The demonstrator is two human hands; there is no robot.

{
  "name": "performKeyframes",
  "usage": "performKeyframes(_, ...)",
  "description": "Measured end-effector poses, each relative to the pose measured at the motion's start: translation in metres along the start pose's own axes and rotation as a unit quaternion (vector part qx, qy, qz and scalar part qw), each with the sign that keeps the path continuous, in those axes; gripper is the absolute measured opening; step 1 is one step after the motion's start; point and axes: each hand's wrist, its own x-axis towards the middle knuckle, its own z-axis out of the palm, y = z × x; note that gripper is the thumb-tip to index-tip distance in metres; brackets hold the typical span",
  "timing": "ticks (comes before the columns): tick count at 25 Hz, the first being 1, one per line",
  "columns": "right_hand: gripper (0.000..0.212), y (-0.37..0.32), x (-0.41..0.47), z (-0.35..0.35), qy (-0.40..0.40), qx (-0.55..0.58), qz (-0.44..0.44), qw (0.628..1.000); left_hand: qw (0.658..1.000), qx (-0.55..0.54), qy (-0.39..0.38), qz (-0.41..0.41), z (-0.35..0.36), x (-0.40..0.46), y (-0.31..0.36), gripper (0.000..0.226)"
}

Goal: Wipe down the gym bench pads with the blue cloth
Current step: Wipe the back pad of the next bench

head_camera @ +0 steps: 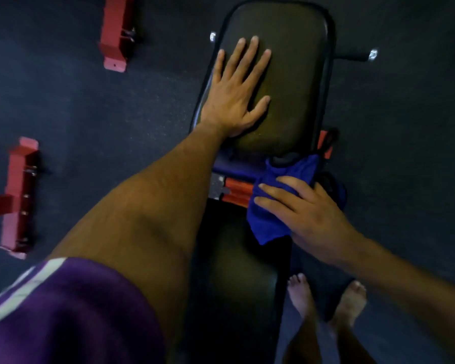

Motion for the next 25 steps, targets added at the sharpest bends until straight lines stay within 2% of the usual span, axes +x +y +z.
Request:
performKeyframes(2,0.090,0.026,-0.016,-0.029,0.002,0.026,0.065,0.998,1.000,0.001,0.004,0.000,0.000,0.001,-0.001,0.077)
performKeyframes(6,0.067,0.098,0.008,-0.084,0.067,0.074,0.134,0.986,1.000,-0.007,-0.003,-0.001,-0.003,0.002,0.000,0.078)
performKeyframes(9,0.062,0.147,0.067,-0.120,0.073,0.080,0.159,0.981,1.000,-0.024,-0.014,-0.003,-0.009,0.006,-0.001,0.077)
performKeyframes(11,0.063,0.172,0.118,-0.135,0.043,0.081,0.134,0.987,0.999,-0.040,-0.008,-0.008,-0.007,0.005,-0.002,0.073)
performKeyframes(14,0.066,0.200,0.186,-0.148,-0.029,0.057,0.048,0.997,0.997,-0.070,0.009,-0.017,0.000,0.004,0.000,0.067)
performKeyframes(18,0.068,0.196,0.248,-0.146,-0.103,0.074,-0.020,0.992,0.993,-0.101,0.052,-0.033,0.006,0.001,-0.002,0.060)
performKeyframes(22,0.068,0.184,0.278,-0.163,-0.154,0.051,-0.078,0.984,0.993,-0.104,0.039,-0.037,-0.008,0.003,0.004,0.054)
performKeyframes(23,0.068,0.183,0.285,-0.170,-0.164,0.056,-0.079,0.982,0.992,-0.102,0.040,-0.062,-0.011,-0.001,0.009,0.053)
performKeyframes(24,0.068,0.181,0.291,-0.178,-0.173,0.062,-0.085,0.979,0.986,-0.087,0.044,-0.132,-0.015,-0.007,0.020,0.054)
performKeyframes(25,0.067,0.179,0.298,-0.183,-0.185,0.067,-0.094,0.976,0.963,-0.079,0.048,-0.251,-0.016,-0.012,0.037,0.055)
